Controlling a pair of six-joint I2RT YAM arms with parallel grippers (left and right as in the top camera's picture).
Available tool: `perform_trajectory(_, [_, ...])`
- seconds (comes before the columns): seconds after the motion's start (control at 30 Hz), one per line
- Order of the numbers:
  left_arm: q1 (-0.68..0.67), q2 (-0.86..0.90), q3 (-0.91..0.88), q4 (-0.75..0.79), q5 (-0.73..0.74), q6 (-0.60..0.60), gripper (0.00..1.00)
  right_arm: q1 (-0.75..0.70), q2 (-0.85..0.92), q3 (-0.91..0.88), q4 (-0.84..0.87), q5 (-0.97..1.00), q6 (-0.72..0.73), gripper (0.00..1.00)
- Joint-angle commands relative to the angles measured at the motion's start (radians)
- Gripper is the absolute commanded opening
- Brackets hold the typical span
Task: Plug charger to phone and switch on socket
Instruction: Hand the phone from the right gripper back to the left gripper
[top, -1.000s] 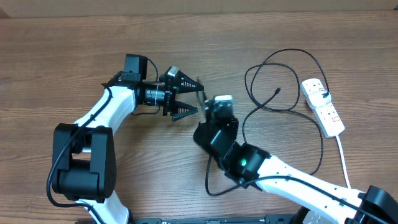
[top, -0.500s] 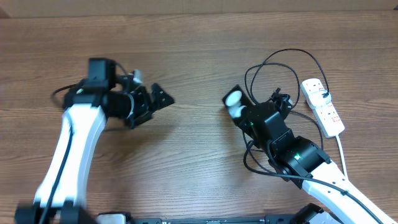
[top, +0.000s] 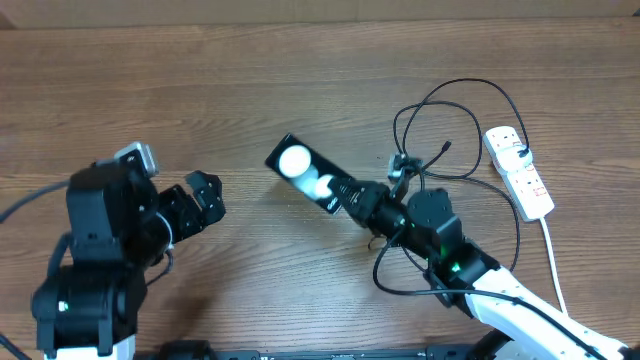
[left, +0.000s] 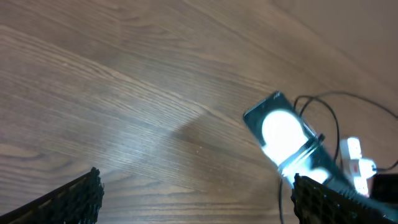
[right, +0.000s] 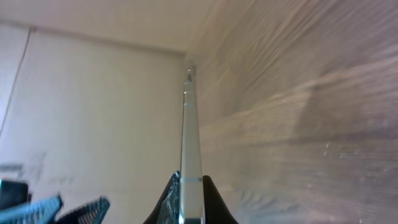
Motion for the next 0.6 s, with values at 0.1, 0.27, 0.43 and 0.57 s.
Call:
perform_trajectory(0.1, [0.002, 0.017, -0.232, 0.224, 0.311, -0.162, 0.99, 0.0, 0.007, -0.083, 0.16, -0.122, 0.1, 0.04])
perform_trajectory(0.27, [-0.002, 0.116, -0.416, 0.54, 0.655, -0.364, 1.0, 0.0, 0.007, -0.087, 0.254, -0.14, 0.15, 0.04])
perform_trajectory(0.43, [-0.007, 0.233, -0.475, 0.694, 0.774, -0.483, 1.0, 0.001, 0.01, -0.087, 0.189, -0.066, 0.3, 0.04])
perform_trajectory(0.57, [-0.038, 0.286, -0.475, 0.749, 0.772, -0.557, 0.99, 0.001, 0.021, -0.087, 0.189, -0.019, 0.378, 0.04])
